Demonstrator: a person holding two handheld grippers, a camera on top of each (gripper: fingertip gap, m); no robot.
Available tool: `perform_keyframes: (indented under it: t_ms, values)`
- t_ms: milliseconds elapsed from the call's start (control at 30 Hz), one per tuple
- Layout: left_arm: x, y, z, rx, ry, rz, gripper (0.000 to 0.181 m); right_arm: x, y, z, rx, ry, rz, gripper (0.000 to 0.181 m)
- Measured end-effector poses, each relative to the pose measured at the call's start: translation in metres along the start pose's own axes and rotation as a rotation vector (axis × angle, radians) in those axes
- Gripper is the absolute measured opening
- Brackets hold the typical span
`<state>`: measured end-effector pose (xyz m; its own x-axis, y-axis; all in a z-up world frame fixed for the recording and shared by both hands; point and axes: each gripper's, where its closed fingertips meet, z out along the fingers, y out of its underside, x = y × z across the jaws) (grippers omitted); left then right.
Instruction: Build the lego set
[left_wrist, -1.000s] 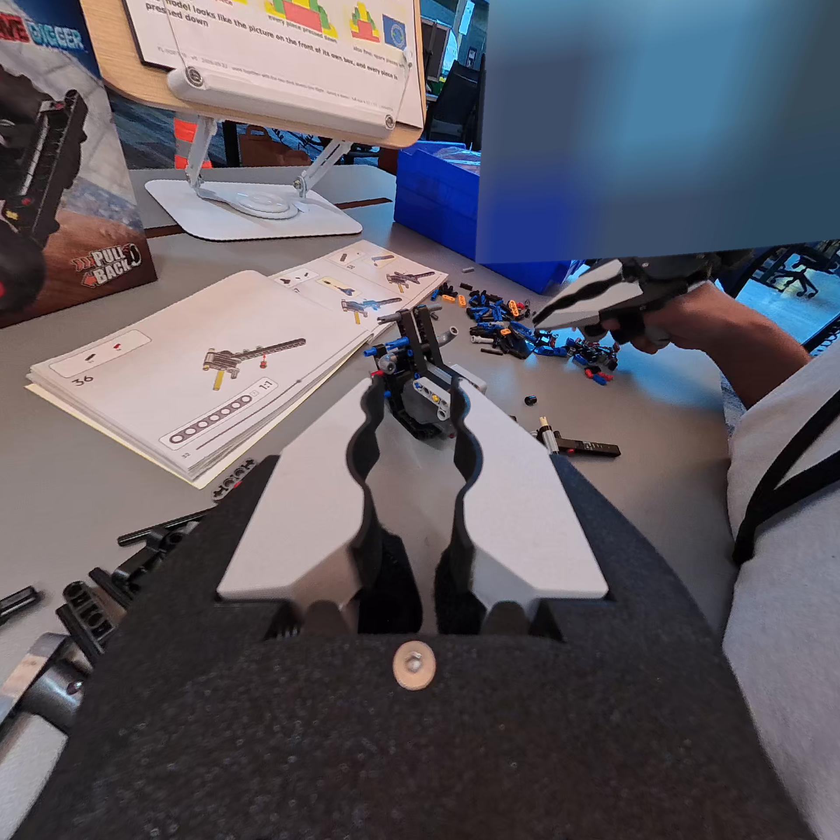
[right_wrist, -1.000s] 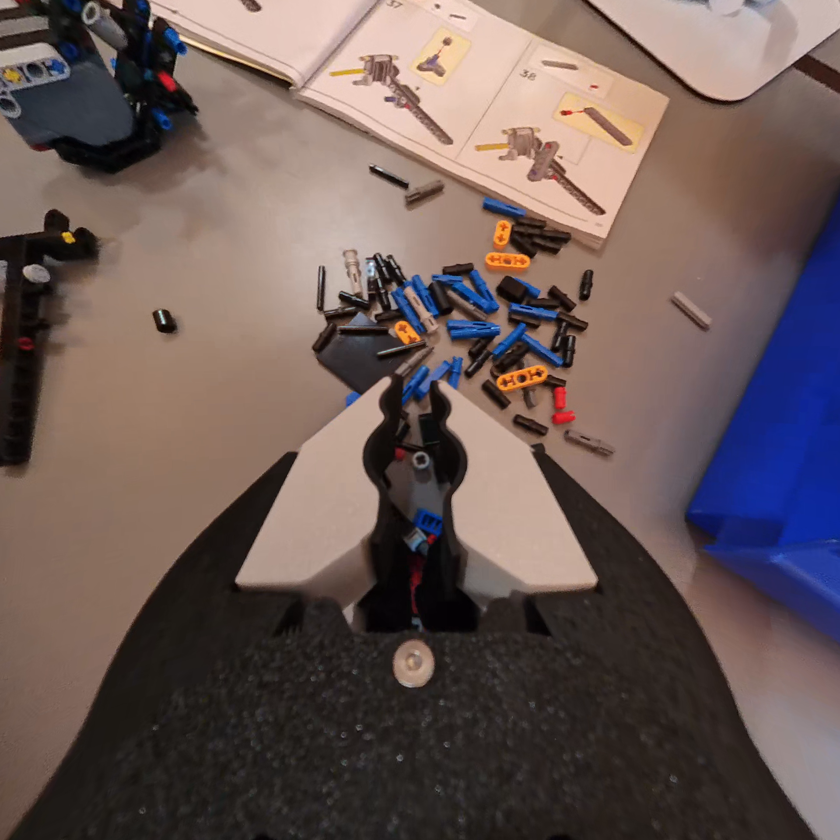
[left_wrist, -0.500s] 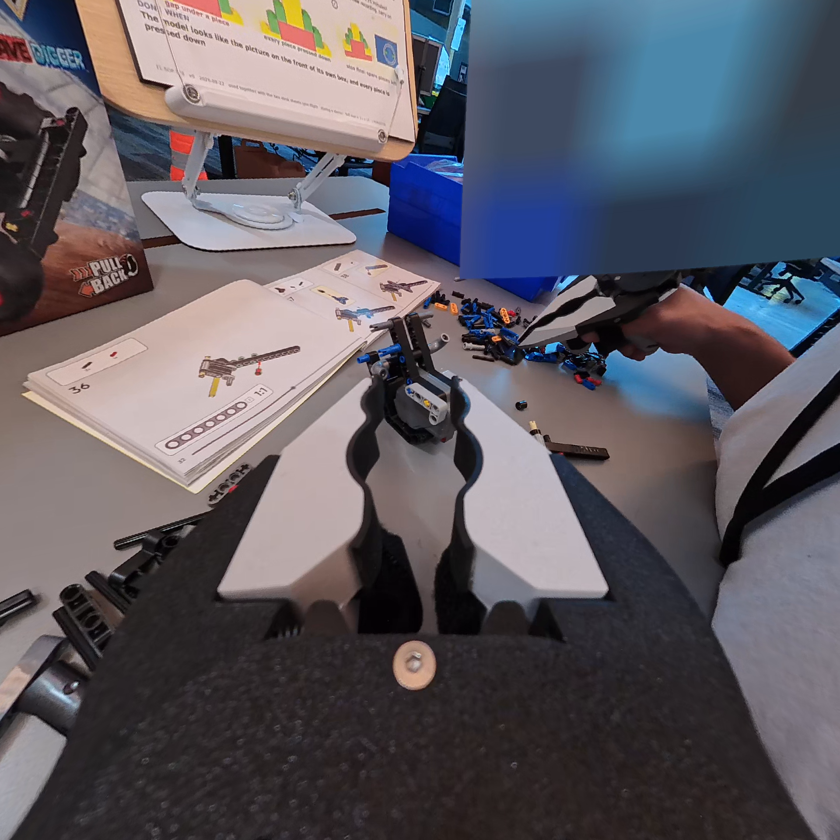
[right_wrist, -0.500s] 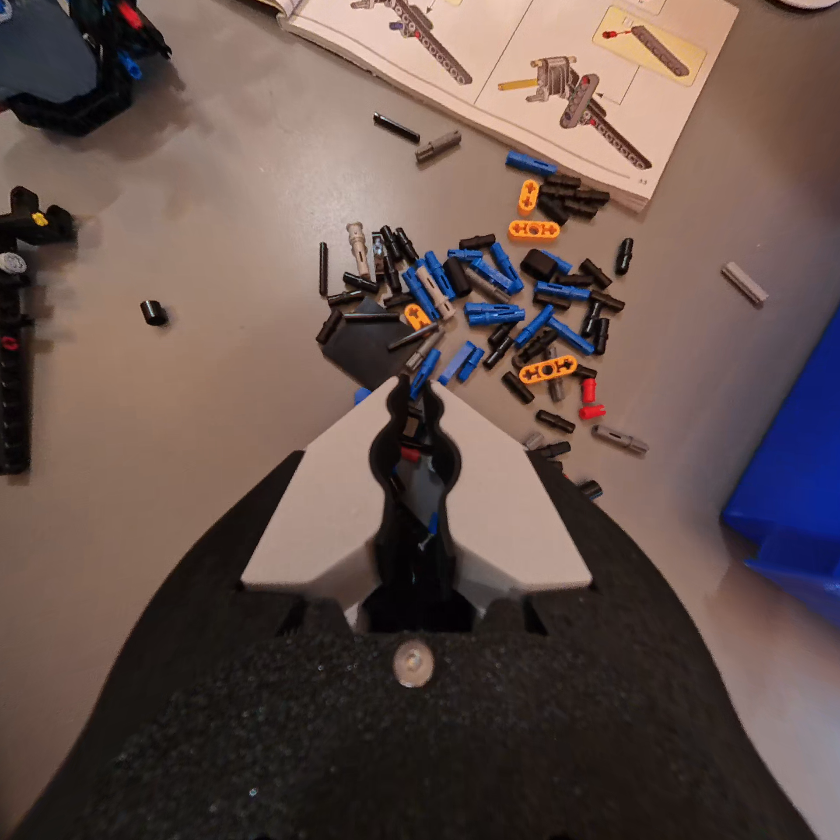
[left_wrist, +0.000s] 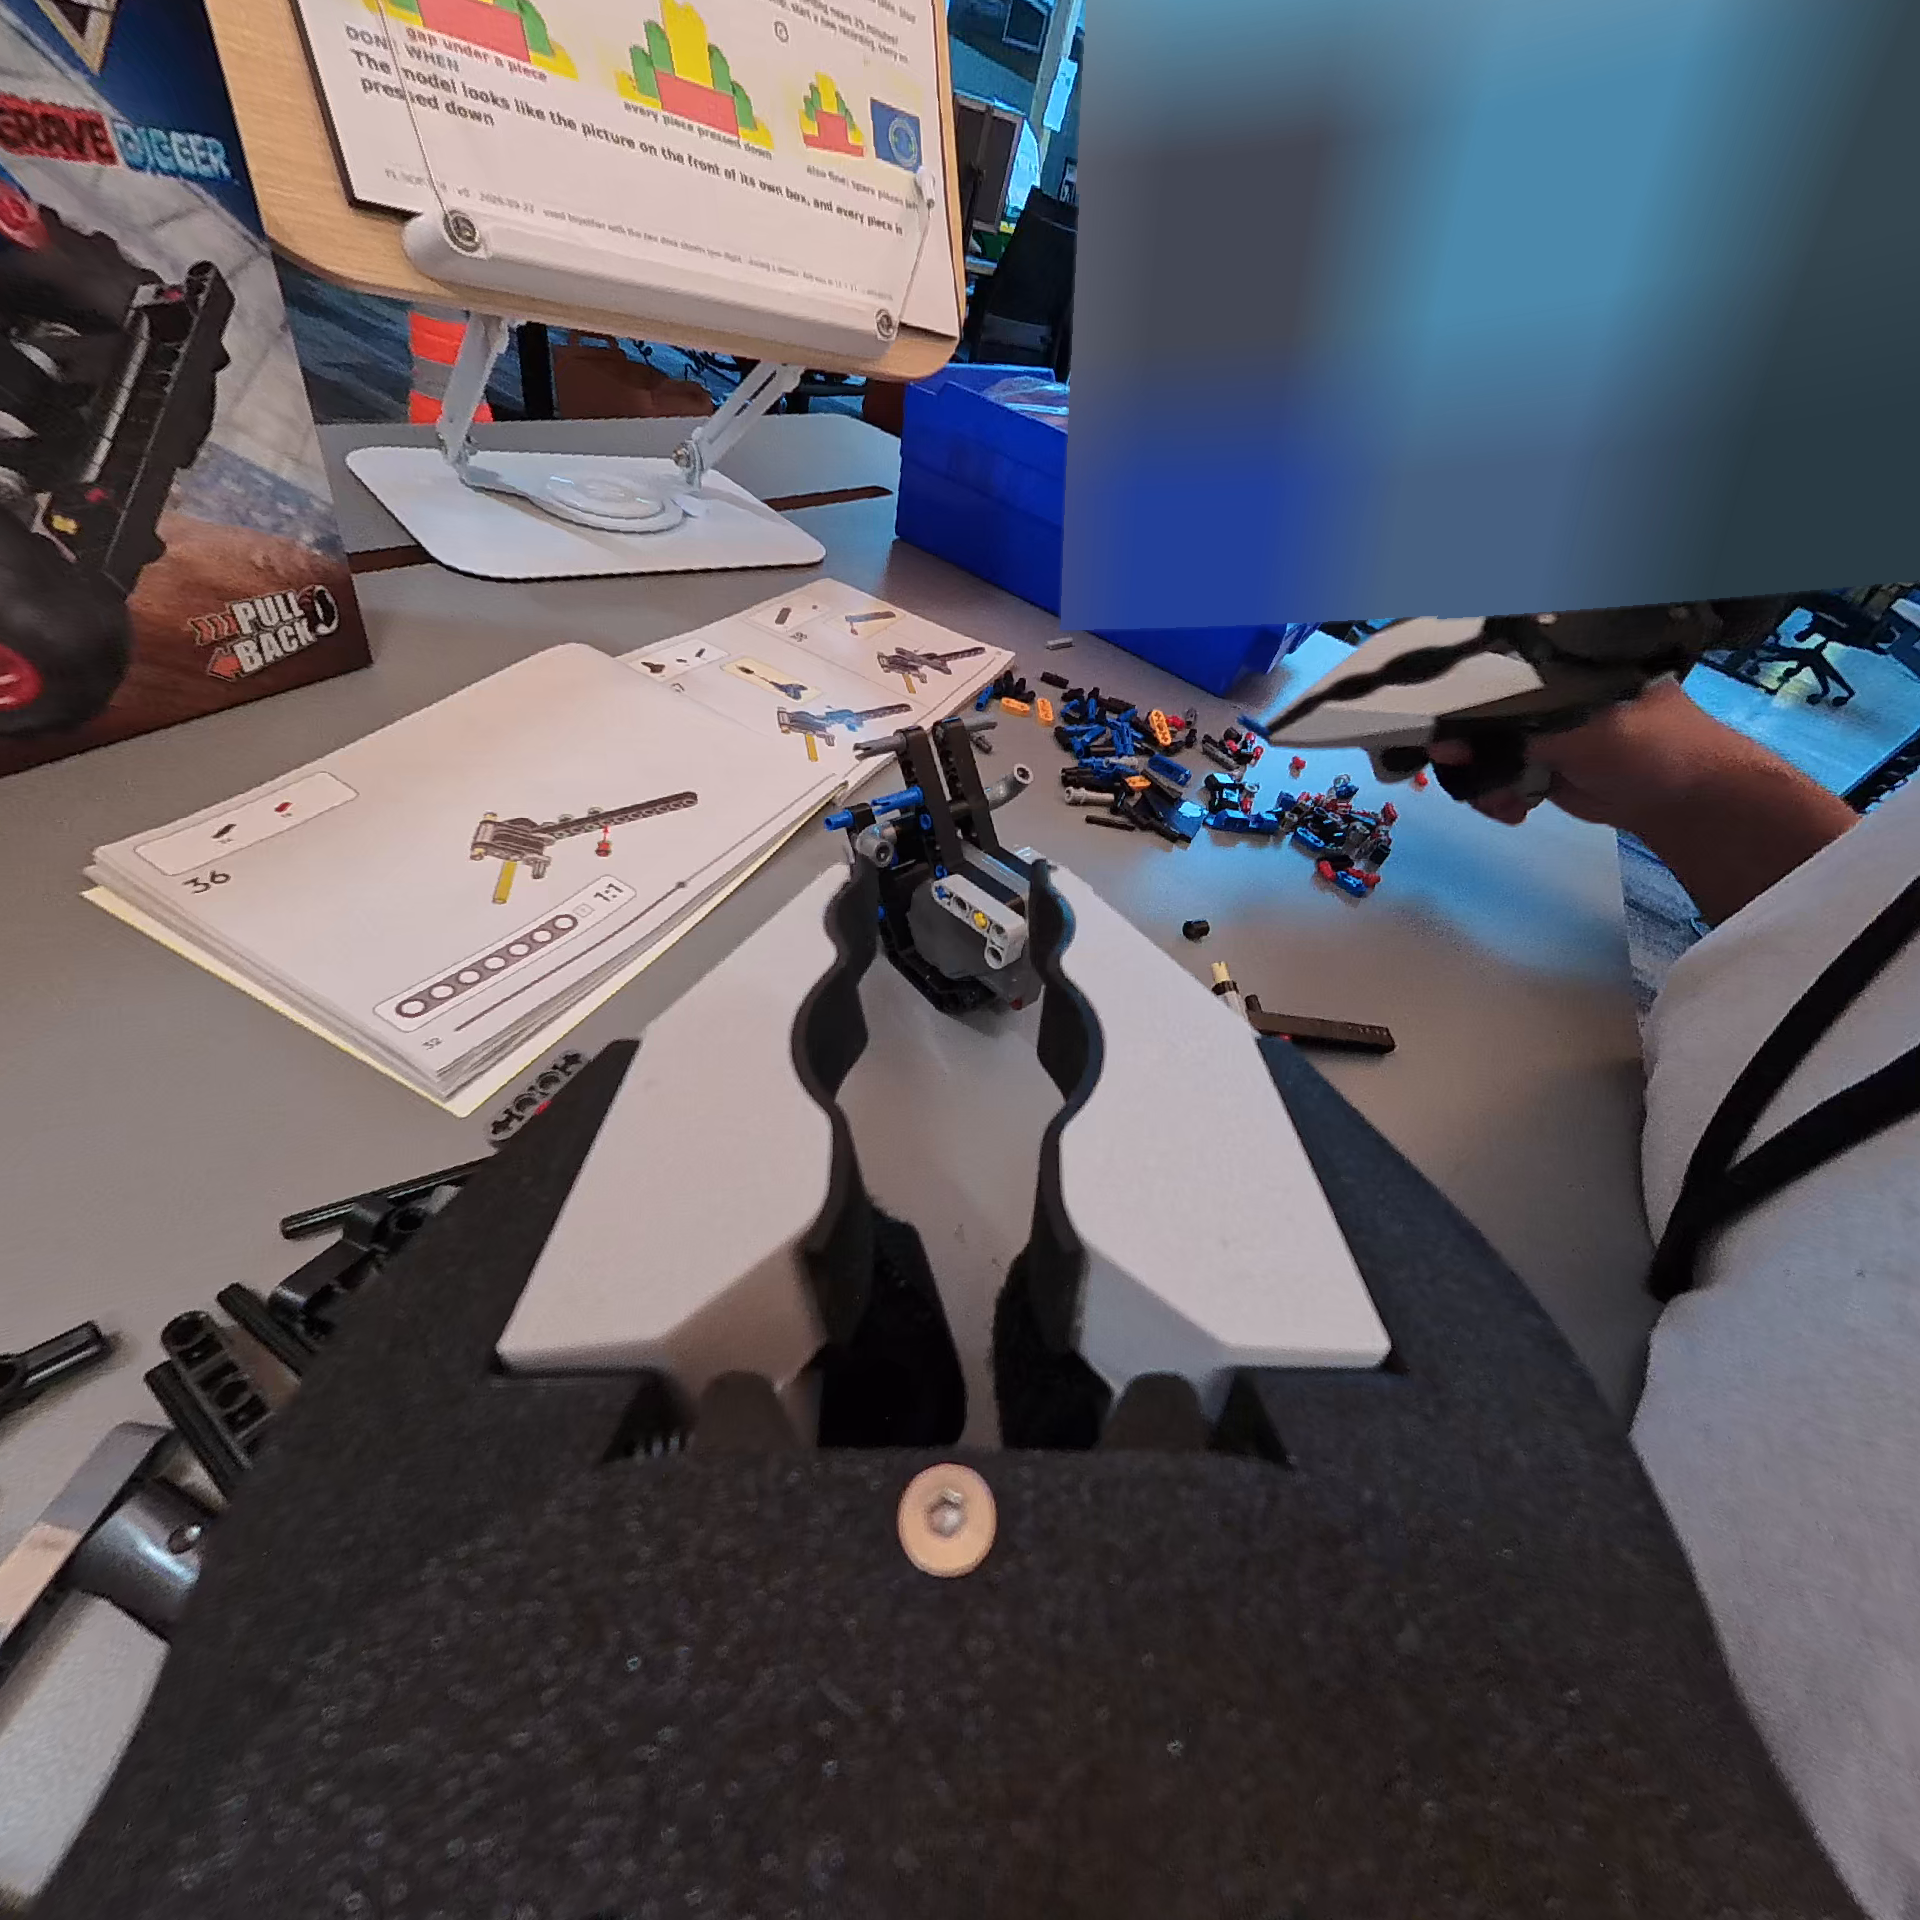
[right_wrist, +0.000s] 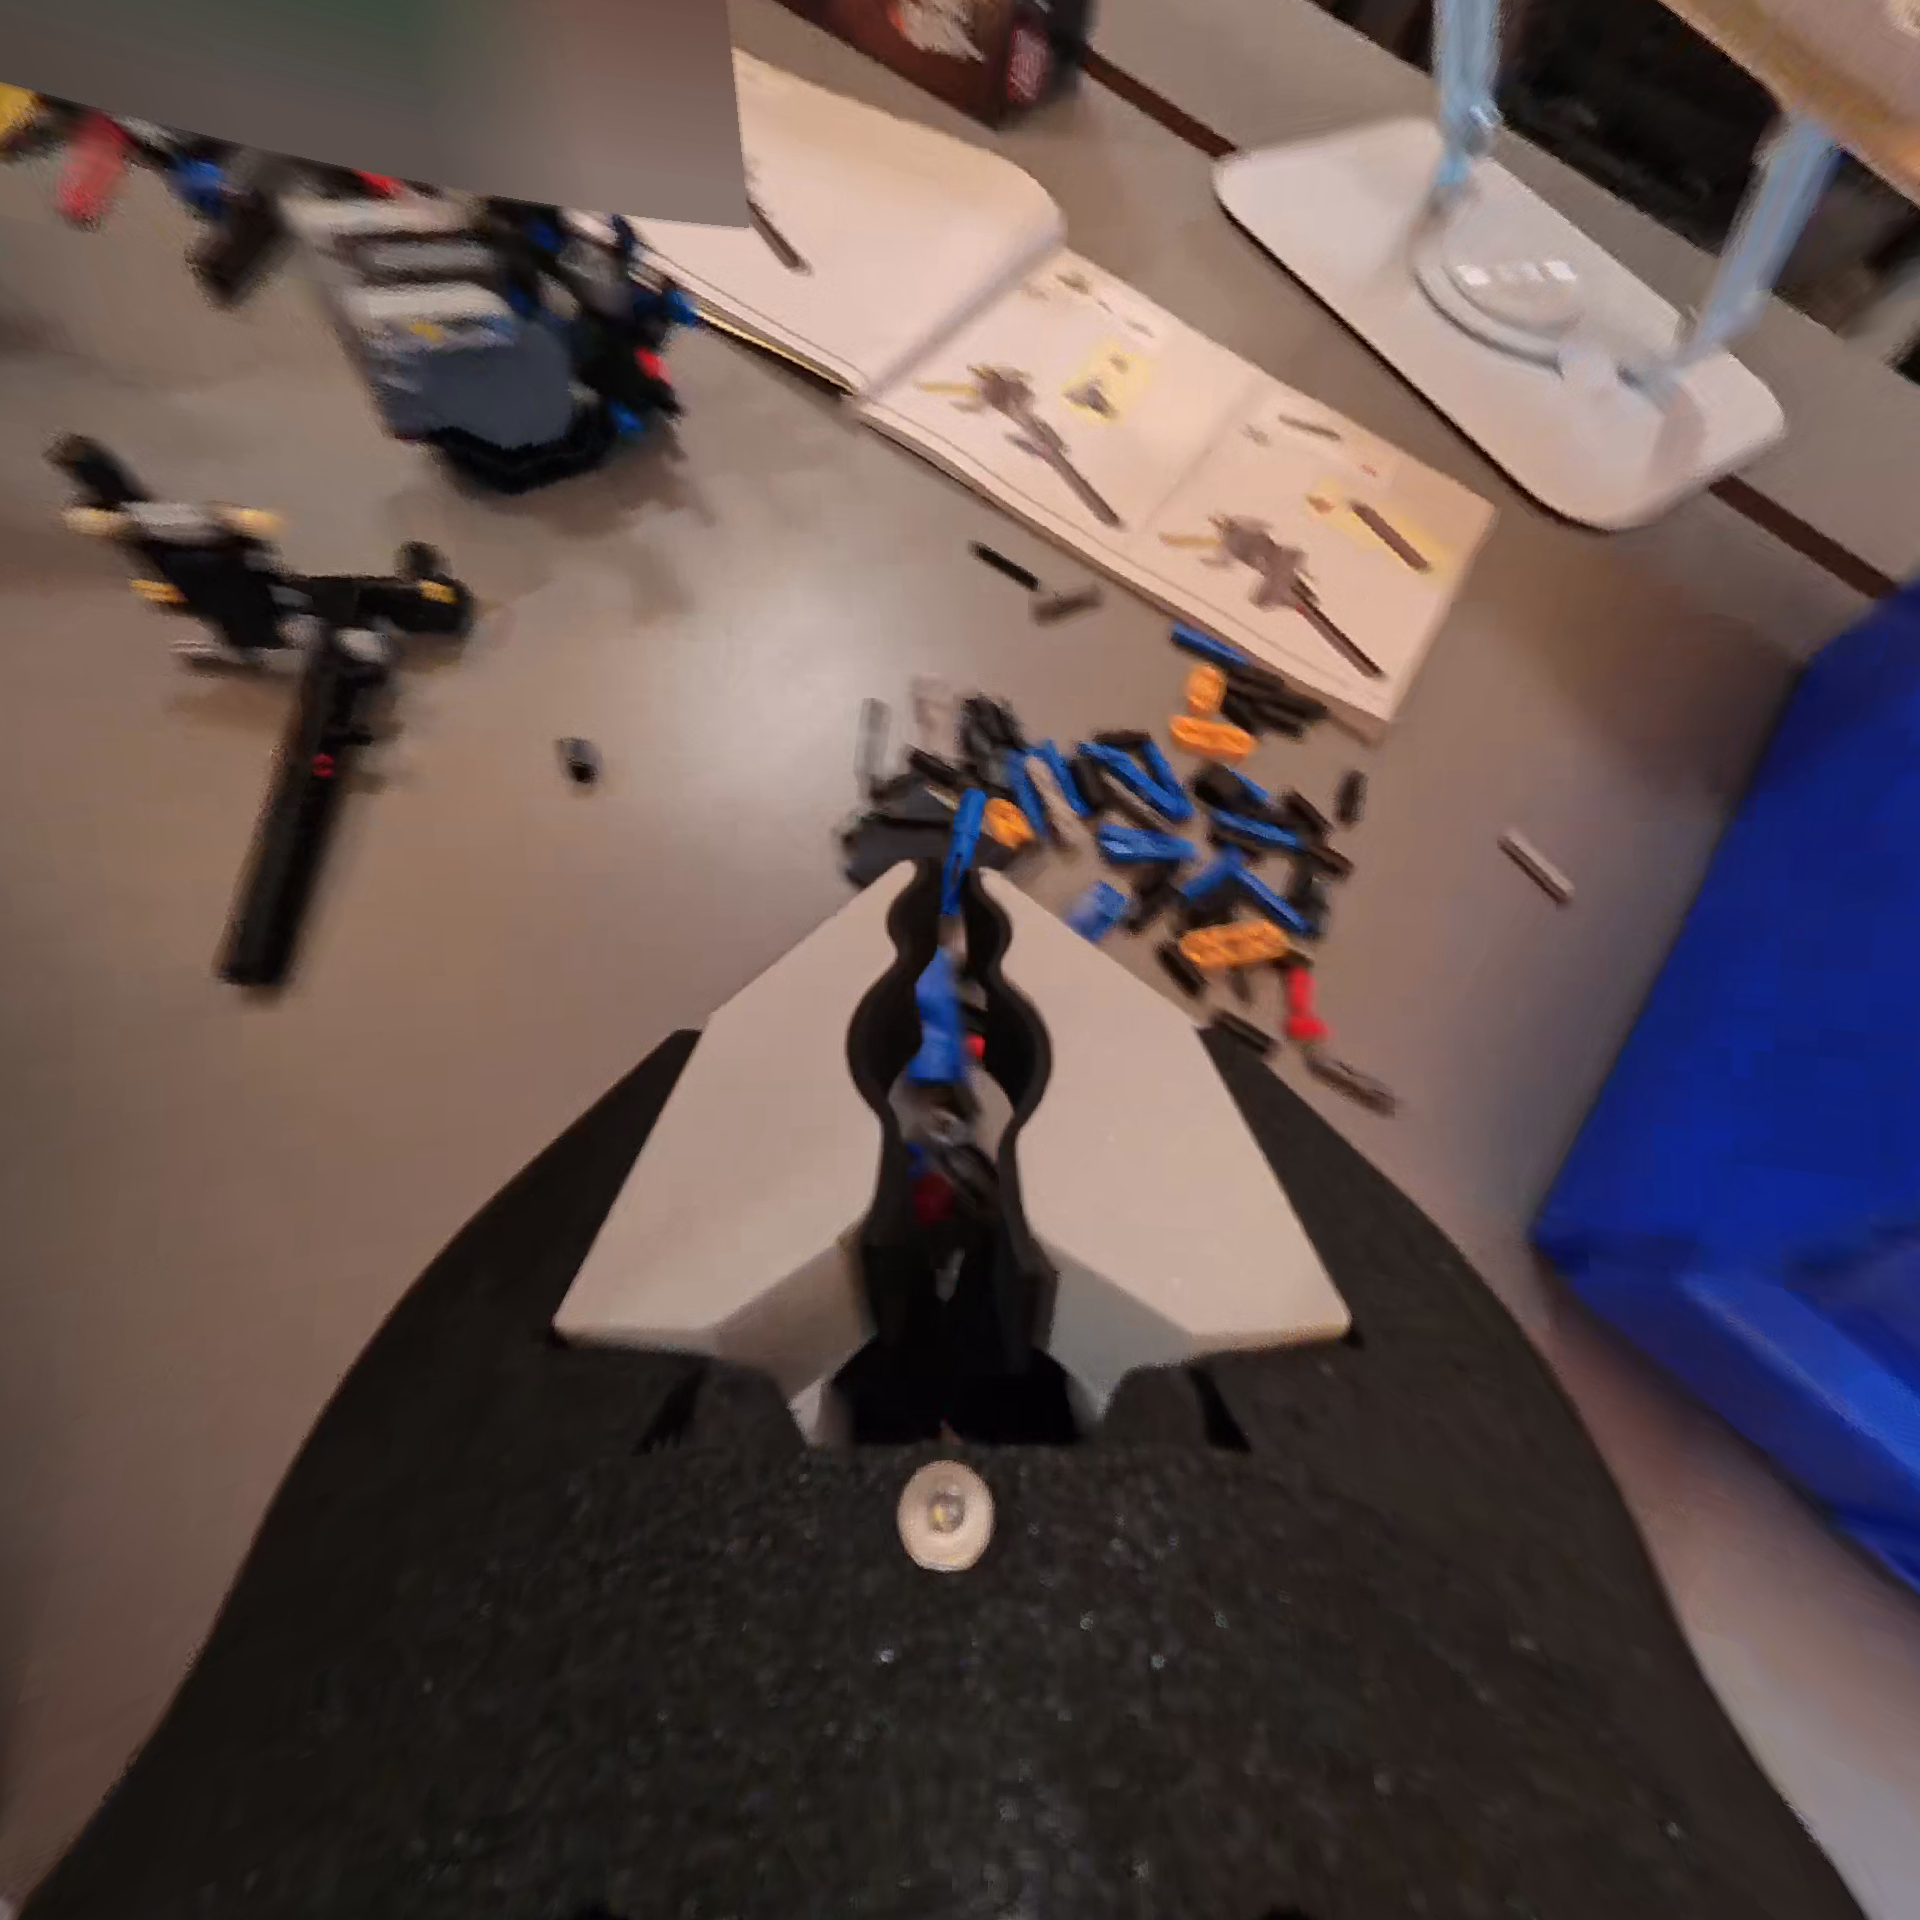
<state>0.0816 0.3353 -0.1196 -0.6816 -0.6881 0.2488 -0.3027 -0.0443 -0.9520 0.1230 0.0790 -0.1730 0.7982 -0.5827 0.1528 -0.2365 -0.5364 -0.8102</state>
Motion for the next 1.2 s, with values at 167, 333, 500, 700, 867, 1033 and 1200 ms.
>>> perform_keyframes:
  t_ms: [167,333,500,700,867,1033,1200]
  values:
    - [-0.001,0.002,0.002,-0.014,-0.004,0.006,0.027,-0.073,-0.024,0.016,0.141,-0.27,-0.118,0.003]
    - [0.001,0.006,0.003,-0.032,-0.01,0.019,0.027,-0.103,-0.007,0.038,-0.017,-0.311,-0.225,0.003]
    - [0.011,0.015,0.008,-0.081,-0.009,0.09,0.027,-0.099,0.013,0.035,-0.138,-0.298,-0.217,0.004]
    - [0.045,0.05,0.016,-0.264,0.126,0.134,0.027,-0.092,0.017,0.034,-0.162,-0.241,-0.177,0.004]
    - [0.056,0.102,0.014,-0.579,0.121,0.271,0.027,-0.098,0.01,0.024,-0.108,-0.234,-0.139,0.014]
    - [0.065,0.106,0.024,-0.57,0.09,0.327,0.018,-0.113,-0.002,0.01,-0.032,-0.237,-0.101,0.014]
    - [0.072,0.095,0.023,-0.498,0.022,0.557,0.006,-0.145,-0.021,0.003,0.074,-0.342,0.028,0.014]
